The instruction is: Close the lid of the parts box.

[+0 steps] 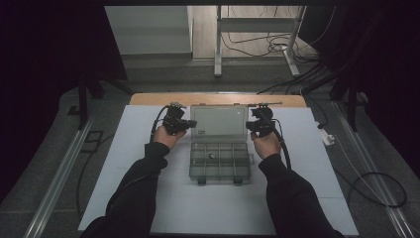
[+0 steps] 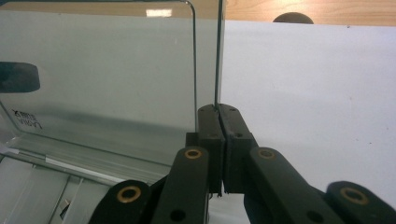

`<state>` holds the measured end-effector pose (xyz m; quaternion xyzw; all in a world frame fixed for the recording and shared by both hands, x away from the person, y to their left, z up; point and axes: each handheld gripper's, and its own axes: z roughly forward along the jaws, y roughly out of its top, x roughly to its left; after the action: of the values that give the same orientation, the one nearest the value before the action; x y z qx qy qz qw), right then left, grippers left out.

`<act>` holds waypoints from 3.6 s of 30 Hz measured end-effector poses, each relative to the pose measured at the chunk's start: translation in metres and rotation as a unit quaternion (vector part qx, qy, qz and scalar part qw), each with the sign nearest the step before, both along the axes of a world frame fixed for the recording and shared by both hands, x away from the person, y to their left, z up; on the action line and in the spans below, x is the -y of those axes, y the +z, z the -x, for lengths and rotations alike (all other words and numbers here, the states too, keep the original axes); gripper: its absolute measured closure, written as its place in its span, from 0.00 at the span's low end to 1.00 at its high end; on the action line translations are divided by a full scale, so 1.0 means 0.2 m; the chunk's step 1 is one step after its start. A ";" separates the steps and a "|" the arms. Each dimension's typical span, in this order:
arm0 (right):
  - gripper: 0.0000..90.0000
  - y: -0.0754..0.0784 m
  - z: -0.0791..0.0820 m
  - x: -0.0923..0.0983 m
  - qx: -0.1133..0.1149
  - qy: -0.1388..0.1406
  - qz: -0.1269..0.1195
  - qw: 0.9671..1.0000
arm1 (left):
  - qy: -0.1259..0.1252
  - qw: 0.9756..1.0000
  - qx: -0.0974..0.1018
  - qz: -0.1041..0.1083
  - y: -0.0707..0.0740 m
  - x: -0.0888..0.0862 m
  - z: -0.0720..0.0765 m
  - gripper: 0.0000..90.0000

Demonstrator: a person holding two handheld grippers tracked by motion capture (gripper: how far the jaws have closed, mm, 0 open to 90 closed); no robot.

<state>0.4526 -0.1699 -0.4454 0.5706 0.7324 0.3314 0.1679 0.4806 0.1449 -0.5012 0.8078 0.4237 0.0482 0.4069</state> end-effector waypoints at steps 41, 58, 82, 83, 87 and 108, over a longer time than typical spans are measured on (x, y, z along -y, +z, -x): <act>0.97 0.09 0.28 0.10 -0.021 0.143 0.010 0.990 | -0.047 0.999 0.012 0.000 0.12 -0.02 0.23 0.99; 0.97 0.08 0.41 0.10 -0.021 0.190 0.002 0.982 | -0.058 0.998 0.022 0.010 0.19 -0.04 0.39 0.99; 0.96 0.02 0.56 0.12 -0.041 0.212 0.001 0.976 | -0.082 0.996 0.024 0.006 0.22 0.00 0.61 0.97; 0.96 0.02 0.57 0.12 -0.044 0.212 0.001 0.976 | -0.085 0.996 0.023 0.005 0.22 0.00 0.62 0.97; 0.96 0.00 0.59 0.13 -0.051 0.215 0.001 0.975 | -0.087 0.996 0.021 0.006 0.22 0.01 0.65 0.97; 0.96 -0.05 0.69 0.15 -0.073 0.237 0.009 0.969 | -0.100 0.995 -0.012 -0.008 0.15 0.05 0.77 0.97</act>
<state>0.3139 -0.2008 -0.4555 0.4023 0.8599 0.3122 0.0357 0.3268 0.1350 -0.4707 0.8500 0.3451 0.0012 0.3980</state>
